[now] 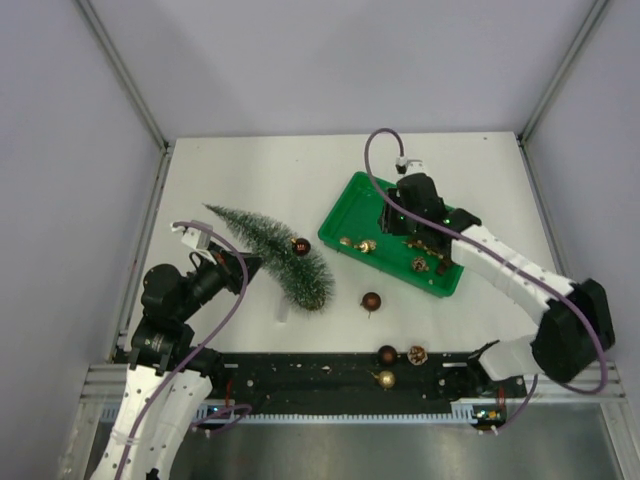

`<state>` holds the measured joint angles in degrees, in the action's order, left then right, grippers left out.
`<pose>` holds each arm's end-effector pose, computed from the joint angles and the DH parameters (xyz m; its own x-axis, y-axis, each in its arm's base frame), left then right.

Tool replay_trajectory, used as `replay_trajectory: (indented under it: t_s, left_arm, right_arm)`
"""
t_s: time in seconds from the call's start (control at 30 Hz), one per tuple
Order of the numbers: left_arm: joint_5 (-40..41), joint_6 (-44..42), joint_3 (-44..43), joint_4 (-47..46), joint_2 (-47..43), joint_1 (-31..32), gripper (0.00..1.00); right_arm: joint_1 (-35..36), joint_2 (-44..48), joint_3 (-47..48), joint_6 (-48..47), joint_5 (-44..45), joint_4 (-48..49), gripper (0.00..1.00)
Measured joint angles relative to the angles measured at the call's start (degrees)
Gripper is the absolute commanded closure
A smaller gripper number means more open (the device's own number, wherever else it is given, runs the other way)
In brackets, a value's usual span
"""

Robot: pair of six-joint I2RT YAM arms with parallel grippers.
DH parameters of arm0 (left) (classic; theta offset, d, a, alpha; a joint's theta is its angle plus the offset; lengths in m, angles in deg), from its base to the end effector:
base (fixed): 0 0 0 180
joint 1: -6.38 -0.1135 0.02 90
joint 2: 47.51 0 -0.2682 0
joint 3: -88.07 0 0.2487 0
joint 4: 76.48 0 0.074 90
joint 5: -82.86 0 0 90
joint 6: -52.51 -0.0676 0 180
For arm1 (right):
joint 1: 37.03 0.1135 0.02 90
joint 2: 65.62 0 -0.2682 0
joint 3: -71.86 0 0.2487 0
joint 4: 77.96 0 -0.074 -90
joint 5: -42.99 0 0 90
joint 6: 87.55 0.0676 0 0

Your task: Decorate the small christmas tree

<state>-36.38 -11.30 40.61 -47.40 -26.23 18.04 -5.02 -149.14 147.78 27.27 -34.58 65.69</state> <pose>0.1168 -0.0578 0.3138 -0.3332 -0.3245 -0.8853 0.5651 0.6829 -0.4630 0.2935 0.1663 0.2499 -0.6963 0.0482 -0.7162 -0.1035 0.9806 0.1666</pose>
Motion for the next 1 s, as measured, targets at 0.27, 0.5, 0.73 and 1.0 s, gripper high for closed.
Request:
replay_trajectory:
  t_s: [0.27, 0.5, 0.73, 1.0]
  left_arm:
    - [2.7, 1.2, 0.0, 0.6, 0.0, 0.0, 1.00]
    - [5.6, 3.9, 0.0, 1.2, 0.1, 0.0, 1.00]
    - [6.6, 4.4, 0.3, 1.4, 0.0, 0.0, 1.00]
    - [6.6, 5.4, 0.3, 1.5, -0.1, 0.0, 1.00]
  right_arm:
    - [10.2, 20.5, 1.2, 2.4, -8.7, 1.6, 0.76]
    - [24.2, 28.5, -0.7, 6.8, -11.3, 7.2, 0.76]
    - [35.0, 25.2, -6.6, 10.3, -11.8, 15.4, 0.77]
    - [38.6, 18.6, -8.4, 10.6, -10.4, 24.9, 0.78]
